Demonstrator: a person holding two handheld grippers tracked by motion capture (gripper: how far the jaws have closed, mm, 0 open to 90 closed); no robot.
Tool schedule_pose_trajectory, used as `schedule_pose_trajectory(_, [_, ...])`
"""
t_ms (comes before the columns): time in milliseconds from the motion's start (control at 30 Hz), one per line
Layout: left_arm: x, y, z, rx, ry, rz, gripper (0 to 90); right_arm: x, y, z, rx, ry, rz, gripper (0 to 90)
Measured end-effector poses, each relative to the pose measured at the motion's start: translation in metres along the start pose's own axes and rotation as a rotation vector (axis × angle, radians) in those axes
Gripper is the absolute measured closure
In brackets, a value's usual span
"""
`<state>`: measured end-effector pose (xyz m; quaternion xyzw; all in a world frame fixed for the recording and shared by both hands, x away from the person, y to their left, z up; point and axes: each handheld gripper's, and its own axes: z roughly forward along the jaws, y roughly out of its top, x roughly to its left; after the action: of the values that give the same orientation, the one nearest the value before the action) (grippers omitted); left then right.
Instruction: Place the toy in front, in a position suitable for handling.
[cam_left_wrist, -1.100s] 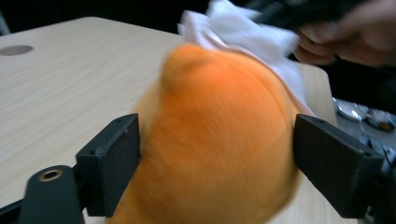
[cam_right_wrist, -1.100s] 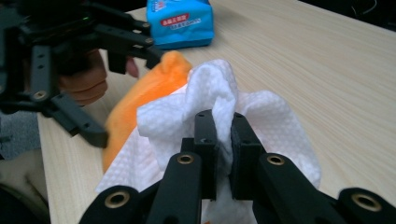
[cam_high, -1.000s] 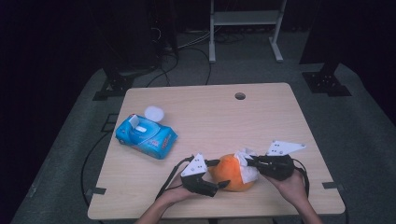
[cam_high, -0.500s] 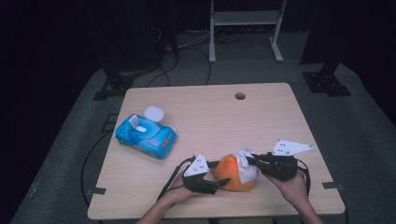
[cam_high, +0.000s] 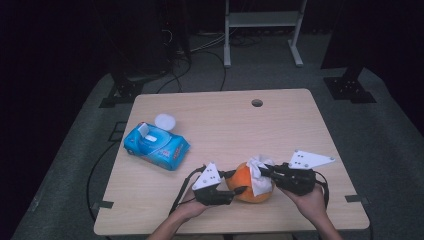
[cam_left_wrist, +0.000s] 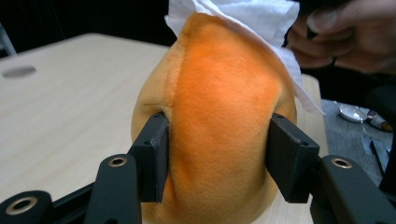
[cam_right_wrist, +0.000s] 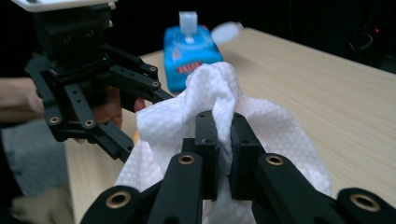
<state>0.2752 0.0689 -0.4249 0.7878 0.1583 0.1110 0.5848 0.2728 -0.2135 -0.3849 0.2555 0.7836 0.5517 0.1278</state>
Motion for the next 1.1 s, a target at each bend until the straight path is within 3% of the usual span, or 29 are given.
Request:
schedule_pose_trajectory(100, [0.001,0.002,-0.004,0.025,0.011,0.018,45.0,0.001,0.002,0.0,-0.012,0.011,0.001,83.6])
schedule_pose_trajectory(200, [0.005,-0.009,0.001,0.063,0.011,-0.001,44.3,-0.005,-0.007,0.01,0.043,-0.002,0.003,83.6])
schedule_pose_trajectory(233, [0.008,-0.011,0.001,0.058,0.011,-0.018,43.9,-0.008,-0.012,0.013,0.067,-0.009,0.003,83.6])
schedule_pose_trajectory(300, [0.009,-0.009,0.001,0.052,0.018,-0.02,42.5,-0.019,-0.017,0.015,0.093,-0.015,0.049,83.6])
schedule_pose_trajectory(367, [0.009,-0.009,0.003,0.047,0.02,-0.025,41.6,-0.023,-0.015,0.011,0.116,-0.053,0.047,83.5])
schedule_pose_trajectory(467, [0.008,-0.009,0.006,0.046,0.026,-0.019,40.8,-0.016,-0.011,0.006,0.074,-0.034,0.026,83.4])
schedule_pose_trajectory(600, [0.008,-0.009,0.007,0.053,0.037,-0.028,40.3,0.002,-0.003,0.01,0.063,-0.014,-0.066,83.4])
schedule_pose_trajectory(733, [0.007,-0.008,0.007,0.043,0.034,-0.032,40.3,-0.01,-0.009,0.01,0.107,-0.062,-0.034,83.6])
schedule_pose_trajectory(800, [0.007,-0.008,0.008,0.044,0.032,-0.03,40.1,-0.011,-0.01,0.008,0.106,-0.063,-0.023,83.6])
schedule_pose_trajectory(867, [0.007,-0.008,0.01,0.034,0.021,-0.027,39.5,-0.004,-0.004,0.004,0.051,-0.027,-0.053,83.5])
schedule_pose_trajectory(967, [0.007,-0.008,0.01,0.026,0.019,-0.03,35.0,-0.002,-0.004,0.009,0.081,-0.033,-0.077,83.6])
schedule_pose_trajectory(1100, [0.011,-0.008,0.009,0.018,0.019,-0.062,25.0,-0.011,-0.011,0.01,0.107,-0.033,-0.029,83.6])
